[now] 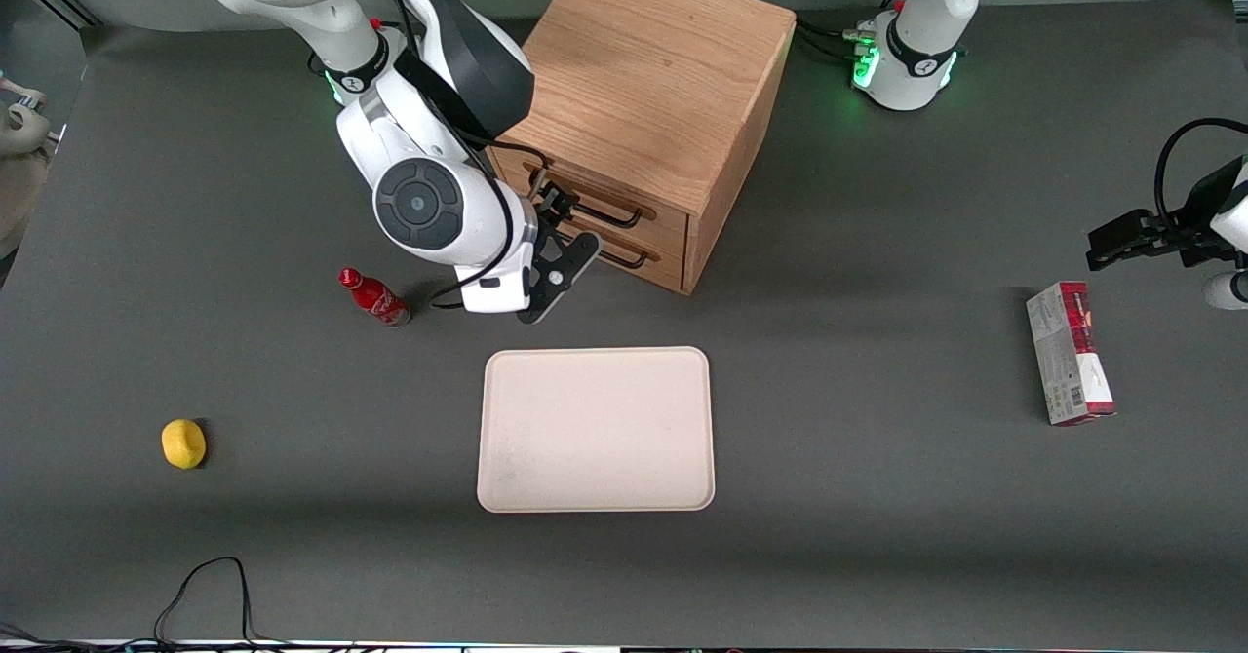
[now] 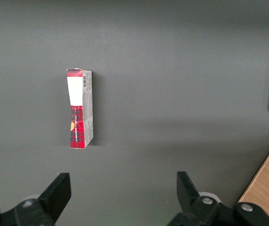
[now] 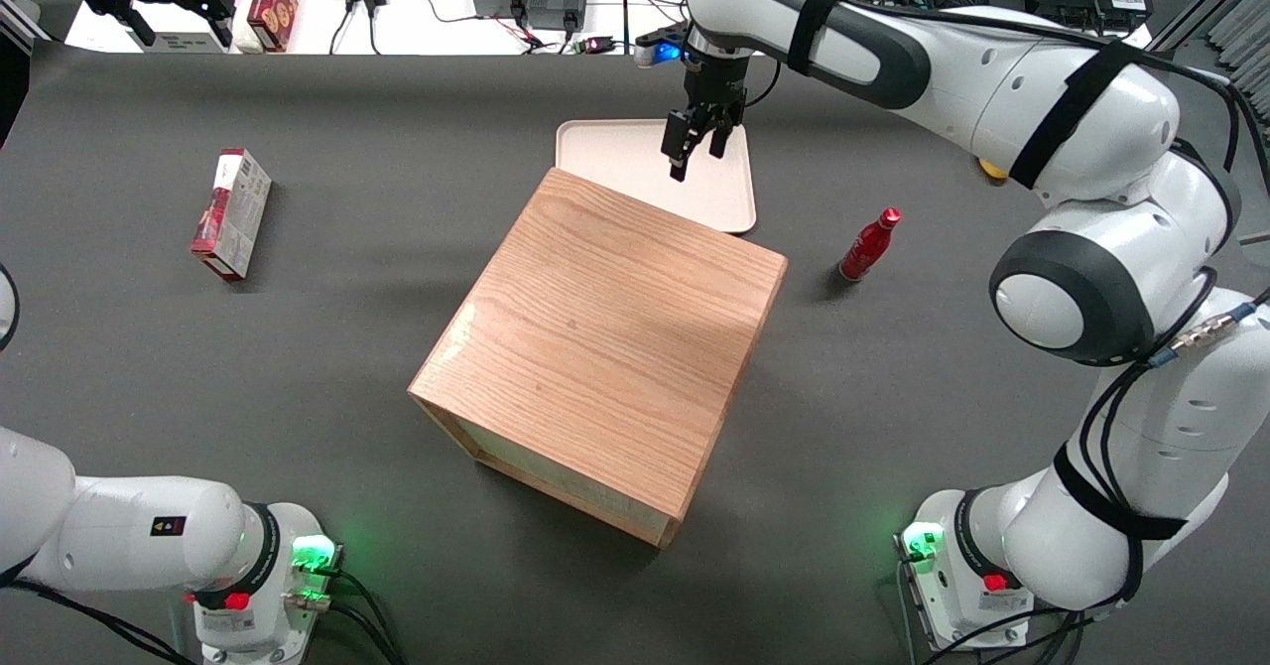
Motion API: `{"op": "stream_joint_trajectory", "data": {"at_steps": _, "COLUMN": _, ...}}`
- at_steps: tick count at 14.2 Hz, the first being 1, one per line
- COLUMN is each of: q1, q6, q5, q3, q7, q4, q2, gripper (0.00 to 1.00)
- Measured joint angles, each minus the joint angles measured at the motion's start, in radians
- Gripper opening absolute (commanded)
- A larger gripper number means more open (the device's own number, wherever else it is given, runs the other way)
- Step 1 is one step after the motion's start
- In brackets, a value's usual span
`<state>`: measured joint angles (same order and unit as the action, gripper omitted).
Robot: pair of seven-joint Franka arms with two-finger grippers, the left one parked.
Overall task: Open upper drawer
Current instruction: 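Hook the right gripper fingers around the upper drawer's black handle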
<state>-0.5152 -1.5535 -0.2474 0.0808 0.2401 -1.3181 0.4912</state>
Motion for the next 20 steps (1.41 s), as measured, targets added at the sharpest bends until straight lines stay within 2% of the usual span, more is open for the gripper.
{"op": "stream_joint_trajectory", "data": {"at_steps": 6, "q1": 0.000, "q6": 0.003, "q5": -0.009, "q3": 0.023, "q7": 0.065, "q4": 0.000, "q2": 0.024, "gripper": 1.00}}
{"op": "stream_joint_trajectory", "data": {"at_steps": 20, "q1": -0.014, "q6": 0.028, "q5": -0.010, "q3": 0.057, "q7": 0.097, "q4": -0.013, "q2": 0.065, "gripper": 1.00}}
